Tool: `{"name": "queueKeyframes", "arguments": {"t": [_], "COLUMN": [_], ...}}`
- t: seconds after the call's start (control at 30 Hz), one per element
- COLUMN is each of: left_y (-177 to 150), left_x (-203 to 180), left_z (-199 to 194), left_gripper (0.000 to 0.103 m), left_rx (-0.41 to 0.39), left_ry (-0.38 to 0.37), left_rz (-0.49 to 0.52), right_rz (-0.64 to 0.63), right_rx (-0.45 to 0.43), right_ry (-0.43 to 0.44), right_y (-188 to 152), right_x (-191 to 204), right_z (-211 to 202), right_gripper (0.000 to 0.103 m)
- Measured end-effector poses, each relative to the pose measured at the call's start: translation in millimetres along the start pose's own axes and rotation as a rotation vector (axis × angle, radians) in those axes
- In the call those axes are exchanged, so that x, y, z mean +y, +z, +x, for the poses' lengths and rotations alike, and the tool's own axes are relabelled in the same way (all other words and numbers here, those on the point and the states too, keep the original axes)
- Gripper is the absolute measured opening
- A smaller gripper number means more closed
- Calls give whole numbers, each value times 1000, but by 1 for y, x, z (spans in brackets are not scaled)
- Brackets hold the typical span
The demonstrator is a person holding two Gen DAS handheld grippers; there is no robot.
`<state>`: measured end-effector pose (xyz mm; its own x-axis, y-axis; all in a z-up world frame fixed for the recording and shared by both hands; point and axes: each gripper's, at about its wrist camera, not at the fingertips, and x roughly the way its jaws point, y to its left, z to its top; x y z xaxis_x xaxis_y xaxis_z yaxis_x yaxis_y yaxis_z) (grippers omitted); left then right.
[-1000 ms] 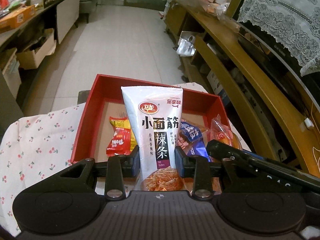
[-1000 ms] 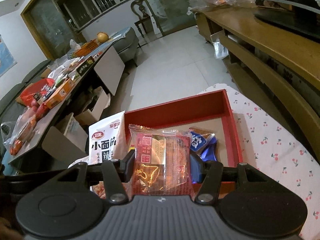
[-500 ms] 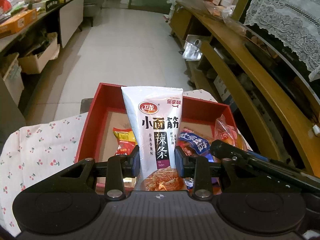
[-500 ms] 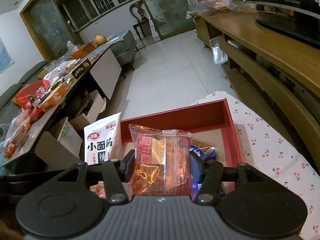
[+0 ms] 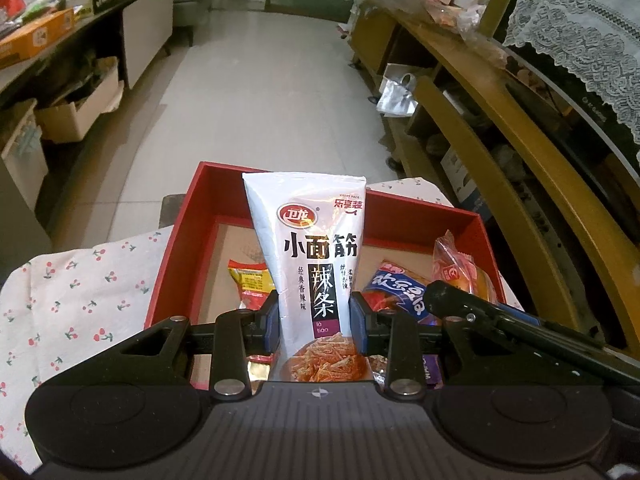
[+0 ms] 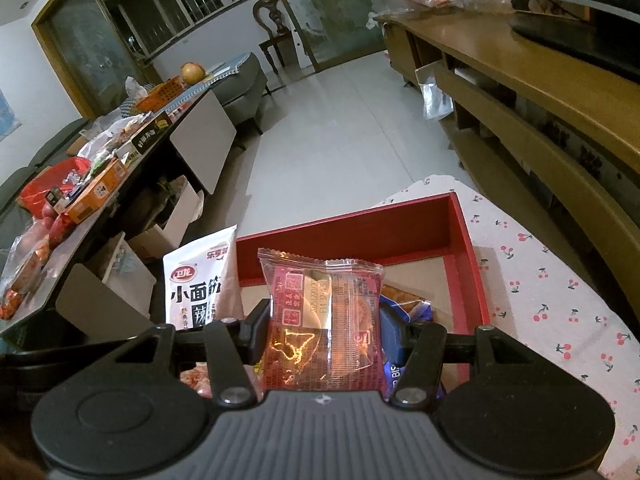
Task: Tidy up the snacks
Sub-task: 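Lower both packets into the red box and open both tools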
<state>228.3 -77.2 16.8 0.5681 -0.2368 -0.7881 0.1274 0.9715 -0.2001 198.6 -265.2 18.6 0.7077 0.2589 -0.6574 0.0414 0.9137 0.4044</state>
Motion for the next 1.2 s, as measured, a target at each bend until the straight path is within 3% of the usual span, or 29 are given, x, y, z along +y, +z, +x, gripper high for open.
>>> {"name": "queueKeyframes", "arguments": {"t": [0.9,1.0,1.13,1.2], "left_y": [-6,-6,-7,-7], "left_x": [16,18,20,20], "left_z": [43,43,44,42], "left_gripper": [41,43,55,56], "left_rx": [63,66,77,72], "left_ry": [66,66,68,70], "left_rz": [-40,-42,-46,-42], "right_rz": [-21,-28,-45,-49], "right_rx": [87,87,85,84], "right_ry": [-43,-51,-71,-71], "right_y": [-7,-8,-9,-8], "right_x": [-5,-4,-5,-4], "right_z": [57,58,59,58], "right_gripper": [70,71,72,72]}}
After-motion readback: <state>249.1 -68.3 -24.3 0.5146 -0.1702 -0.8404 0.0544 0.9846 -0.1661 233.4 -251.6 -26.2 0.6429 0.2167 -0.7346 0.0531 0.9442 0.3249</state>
